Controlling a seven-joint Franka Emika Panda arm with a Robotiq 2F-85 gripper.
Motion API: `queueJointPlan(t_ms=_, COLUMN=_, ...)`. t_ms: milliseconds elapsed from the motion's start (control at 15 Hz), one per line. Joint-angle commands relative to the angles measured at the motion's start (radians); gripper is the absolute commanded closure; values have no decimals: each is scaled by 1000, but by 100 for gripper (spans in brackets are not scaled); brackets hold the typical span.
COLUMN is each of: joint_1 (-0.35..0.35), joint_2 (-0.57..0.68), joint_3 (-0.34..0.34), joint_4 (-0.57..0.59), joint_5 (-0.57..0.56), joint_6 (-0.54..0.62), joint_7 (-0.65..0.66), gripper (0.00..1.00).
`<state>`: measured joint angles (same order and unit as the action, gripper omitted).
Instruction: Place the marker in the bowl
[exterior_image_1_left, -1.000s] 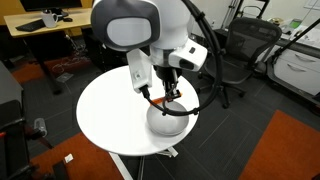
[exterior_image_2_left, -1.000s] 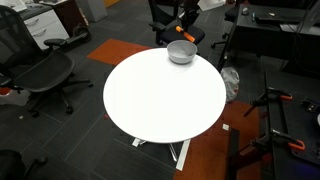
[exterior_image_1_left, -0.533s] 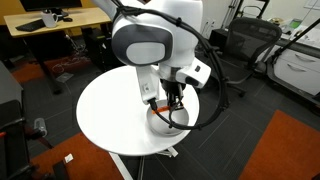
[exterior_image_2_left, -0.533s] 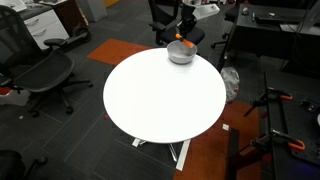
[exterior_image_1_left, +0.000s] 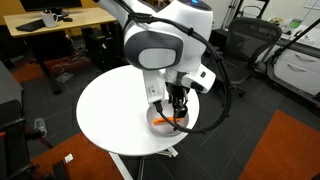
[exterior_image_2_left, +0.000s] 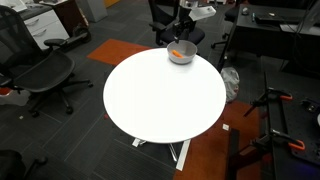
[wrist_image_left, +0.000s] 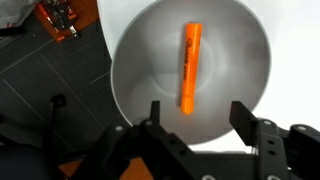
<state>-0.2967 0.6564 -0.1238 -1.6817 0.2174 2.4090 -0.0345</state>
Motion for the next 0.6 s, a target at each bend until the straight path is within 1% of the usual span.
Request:
queueJointPlan(t_ms=0, joint_1=-18, joint_2=22, joint_3=12, joint_4=54, joint_5=15, joint_6=-52, joint_7=22, gripper=0)
queueJointPlan(t_ms=333, joint_1=-24, joint_2=34, joint_3=14, joint_4=73, joint_5=17, joint_6=-66, joint_7=22, gripper=0)
queueJointPlan(t_ms=467, joint_1=-30, joint_2=39, joint_3=19, joint_4=83, joint_5=27, joint_6=-93, joint_7=26, gripper=0)
queueJointPlan(t_ms=533, joint_1=-17, joint_2=26, joint_3=7, joint_4=45, joint_5=1, joint_6=-37, joint_7=5, gripper=0)
